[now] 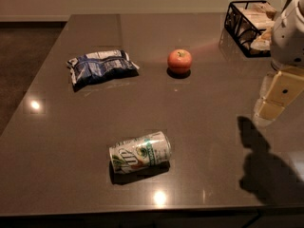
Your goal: Move blue chip bag near 7up can
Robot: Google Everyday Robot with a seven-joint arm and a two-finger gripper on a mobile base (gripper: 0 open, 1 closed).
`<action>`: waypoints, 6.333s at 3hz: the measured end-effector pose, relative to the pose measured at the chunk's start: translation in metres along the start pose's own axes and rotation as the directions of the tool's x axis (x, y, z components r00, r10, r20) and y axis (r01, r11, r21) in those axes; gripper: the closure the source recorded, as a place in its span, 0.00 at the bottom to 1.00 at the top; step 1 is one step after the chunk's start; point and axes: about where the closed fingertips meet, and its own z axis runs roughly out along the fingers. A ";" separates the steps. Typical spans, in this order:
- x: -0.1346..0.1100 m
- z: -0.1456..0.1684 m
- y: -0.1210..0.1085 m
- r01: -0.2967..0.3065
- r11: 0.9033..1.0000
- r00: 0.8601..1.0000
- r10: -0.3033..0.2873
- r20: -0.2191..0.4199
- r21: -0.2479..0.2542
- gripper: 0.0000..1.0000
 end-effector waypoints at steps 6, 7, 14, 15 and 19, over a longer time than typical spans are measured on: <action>-0.179 0.065 -0.080 0.176 0.984 0.963 -0.163 0.214 -0.040 0.00; -0.221 0.095 -0.096 0.184 0.982 0.959 -0.169 0.227 -0.047 0.00; -0.335 0.230 -0.118 0.228 0.965 0.972 -0.218 0.088 -0.131 0.47; -0.338 0.216 -0.112 0.267 0.959 0.960 -0.256 0.110 -0.100 0.70; -0.292 0.133 -0.042 0.404 0.914 0.889 -0.381 0.254 -0.044 1.00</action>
Offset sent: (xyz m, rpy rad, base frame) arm 0.0203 0.0194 0.0093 0.0570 0.0098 0.0628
